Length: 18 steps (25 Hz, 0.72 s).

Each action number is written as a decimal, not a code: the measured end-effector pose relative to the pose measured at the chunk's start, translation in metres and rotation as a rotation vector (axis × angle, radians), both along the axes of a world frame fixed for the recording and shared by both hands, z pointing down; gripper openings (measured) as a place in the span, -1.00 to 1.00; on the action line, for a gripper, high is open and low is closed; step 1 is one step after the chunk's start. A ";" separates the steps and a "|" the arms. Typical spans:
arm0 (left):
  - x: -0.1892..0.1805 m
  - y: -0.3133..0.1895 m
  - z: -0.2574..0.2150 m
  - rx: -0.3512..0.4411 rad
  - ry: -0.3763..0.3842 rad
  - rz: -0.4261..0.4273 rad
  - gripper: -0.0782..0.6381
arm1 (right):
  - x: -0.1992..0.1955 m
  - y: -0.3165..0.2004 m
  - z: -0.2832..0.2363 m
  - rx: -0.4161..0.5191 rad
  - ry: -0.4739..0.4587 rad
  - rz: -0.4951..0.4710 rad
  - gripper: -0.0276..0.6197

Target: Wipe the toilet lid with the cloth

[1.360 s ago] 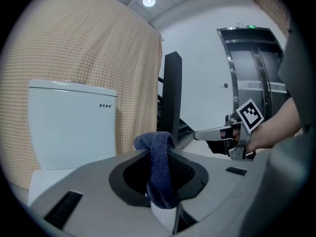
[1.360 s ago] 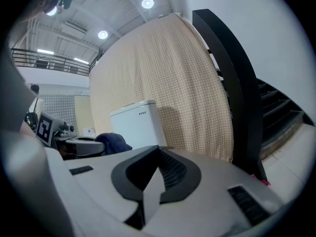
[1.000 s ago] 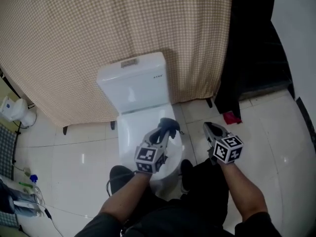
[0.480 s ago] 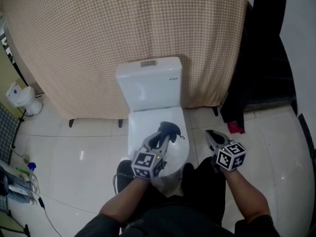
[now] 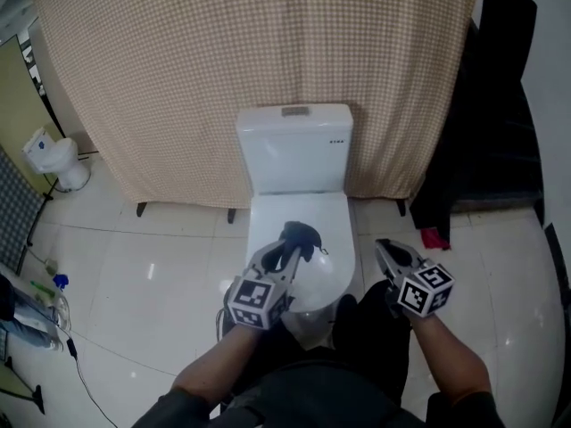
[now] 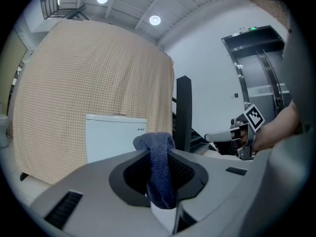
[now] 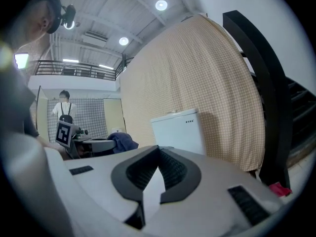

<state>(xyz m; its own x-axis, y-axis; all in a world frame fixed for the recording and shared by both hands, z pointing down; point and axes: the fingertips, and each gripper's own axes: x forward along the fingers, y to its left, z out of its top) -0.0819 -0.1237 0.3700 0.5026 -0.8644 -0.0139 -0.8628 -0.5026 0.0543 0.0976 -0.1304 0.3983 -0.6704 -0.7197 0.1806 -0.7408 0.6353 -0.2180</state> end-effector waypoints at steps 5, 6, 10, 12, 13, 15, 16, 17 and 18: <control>-0.017 0.014 -0.005 0.005 -0.004 -0.026 -0.59 | -0.007 0.006 -0.008 0.010 -0.008 -0.012 -0.90; -0.020 0.016 -0.005 0.004 -0.004 -0.031 -0.59 | -0.009 0.008 -0.009 0.009 -0.011 -0.015 -0.90; -0.033 0.025 -0.005 -0.005 0.007 -0.062 -0.59 | -0.018 0.014 -0.005 -0.004 -0.010 -0.041 -0.90; -0.040 0.029 -0.008 -0.002 0.006 -0.077 -0.59 | -0.017 0.012 -0.005 0.006 -0.003 -0.020 -0.90; -0.043 0.031 -0.009 0.000 0.003 -0.082 -0.59 | -0.015 0.010 -0.007 0.015 -0.002 0.002 -0.90; -0.046 0.035 -0.011 0.003 -0.005 -0.088 -0.59 | -0.011 0.008 -0.010 0.023 -0.010 0.030 -0.90; -0.048 0.037 -0.012 0.004 -0.010 -0.089 -0.59 | -0.012 0.008 -0.010 0.022 -0.014 0.032 -0.90; -0.050 0.038 -0.013 0.007 -0.016 -0.091 -0.59 | -0.014 0.009 -0.011 0.022 -0.014 0.028 -0.90; -0.053 0.039 -0.015 0.013 -0.021 -0.093 -0.59 | -0.017 0.010 -0.012 0.026 -0.011 0.022 -0.90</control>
<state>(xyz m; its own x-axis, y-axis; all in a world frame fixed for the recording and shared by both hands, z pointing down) -0.1349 -0.0850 0.3550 0.4206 -0.9071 -0.0157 -0.9066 -0.4209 0.0297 0.0811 -0.1206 0.3860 -0.6560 -0.7388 0.1540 -0.7525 0.6244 -0.2096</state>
